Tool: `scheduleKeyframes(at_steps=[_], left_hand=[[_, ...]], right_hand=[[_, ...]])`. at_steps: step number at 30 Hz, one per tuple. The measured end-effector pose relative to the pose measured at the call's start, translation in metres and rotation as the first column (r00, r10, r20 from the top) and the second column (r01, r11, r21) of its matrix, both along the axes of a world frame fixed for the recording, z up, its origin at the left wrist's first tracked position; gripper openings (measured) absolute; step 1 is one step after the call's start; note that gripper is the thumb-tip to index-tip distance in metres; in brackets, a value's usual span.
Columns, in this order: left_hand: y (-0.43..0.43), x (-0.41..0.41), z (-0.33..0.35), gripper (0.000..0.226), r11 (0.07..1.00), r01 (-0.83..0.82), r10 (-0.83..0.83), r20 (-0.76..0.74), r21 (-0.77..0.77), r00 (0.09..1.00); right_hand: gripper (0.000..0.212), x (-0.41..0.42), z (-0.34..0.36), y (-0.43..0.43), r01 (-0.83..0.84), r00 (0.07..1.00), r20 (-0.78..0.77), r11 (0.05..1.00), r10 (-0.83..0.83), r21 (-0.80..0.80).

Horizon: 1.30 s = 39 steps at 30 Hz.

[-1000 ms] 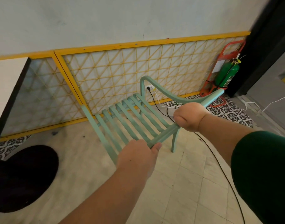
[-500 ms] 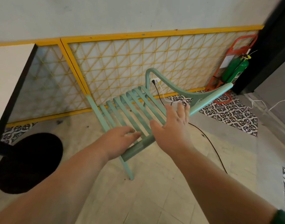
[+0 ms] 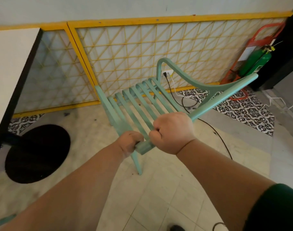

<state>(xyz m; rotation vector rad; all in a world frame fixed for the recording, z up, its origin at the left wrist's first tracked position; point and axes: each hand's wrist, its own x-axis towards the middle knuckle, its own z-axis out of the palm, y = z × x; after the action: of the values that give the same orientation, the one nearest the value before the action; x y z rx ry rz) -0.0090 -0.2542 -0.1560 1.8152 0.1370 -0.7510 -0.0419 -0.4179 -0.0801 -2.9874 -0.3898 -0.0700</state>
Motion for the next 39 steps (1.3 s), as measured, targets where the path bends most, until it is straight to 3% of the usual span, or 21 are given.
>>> scheduleKeyframes(at_steps=[4,7,9,13,16,20,26,33,39], left_hand=[[-0.003,0.005,-0.003,0.022,0.997,0.050,-0.052,0.021,0.060,0.998],[-0.006,0.005,-0.007,0.013,0.993,0.076,-0.079,0.031,0.086,0.996],[-0.007,0.002,-0.005,0.022,0.987,0.086,-0.092,0.043,0.135,0.995],[-0.020,-0.009,-0.006,0.025,0.925,0.247,-0.295,0.137,0.291,0.946],[-0.036,-0.020,-0.005,0.020,0.772,0.392,-0.551,0.221,0.500,0.805],[-0.053,-0.024,-0.007,0.025,0.613,0.445,-0.711,0.211,0.653,0.670],[-0.088,-0.039,-0.007,0.028,0.552,0.432,-0.767,0.232,0.713,0.598],[-0.128,-0.055,-0.004,0.028,0.520,0.404,-0.793,0.250,0.753,0.556],[-0.129,-0.047,-0.004,0.029,0.512,0.485,-0.791,0.168,0.709,0.588]], right_hand=[[0.038,0.003,0.000,-0.005,-0.004,1.000,0.008,1.000,0.004,-0.019],[0.037,0.003,0.001,-0.009,-0.004,1.000,-0.002,1.000,0.004,-0.028],[0.038,0.002,0.001,-0.011,-0.006,1.000,-0.008,1.000,0.006,-0.024],[0.039,-0.003,0.004,-0.025,-0.015,0.999,-0.044,0.999,0.013,-0.031],[0.044,-0.007,0.007,-0.041,-0.021,0.998,-0.068,0.999,0.017,-0.048],[0.045,-0.010,0.011,-0.057,-0.033,0.994,-0.105,0.996,0.024,-0.086],[0.034,-0.016,0.013,-0.090,-0.043,0.990,-0.137,0.997,0.034,-0.066],[0.040,-0.015,0.019,-0.128,-0.028,0.980,-0.197,0.984,-0.007,-0.174],[0.039,-0.016,0.023,-0.125,-0.020,0.975,-0.219,0.981,-0.023,-0.191]])
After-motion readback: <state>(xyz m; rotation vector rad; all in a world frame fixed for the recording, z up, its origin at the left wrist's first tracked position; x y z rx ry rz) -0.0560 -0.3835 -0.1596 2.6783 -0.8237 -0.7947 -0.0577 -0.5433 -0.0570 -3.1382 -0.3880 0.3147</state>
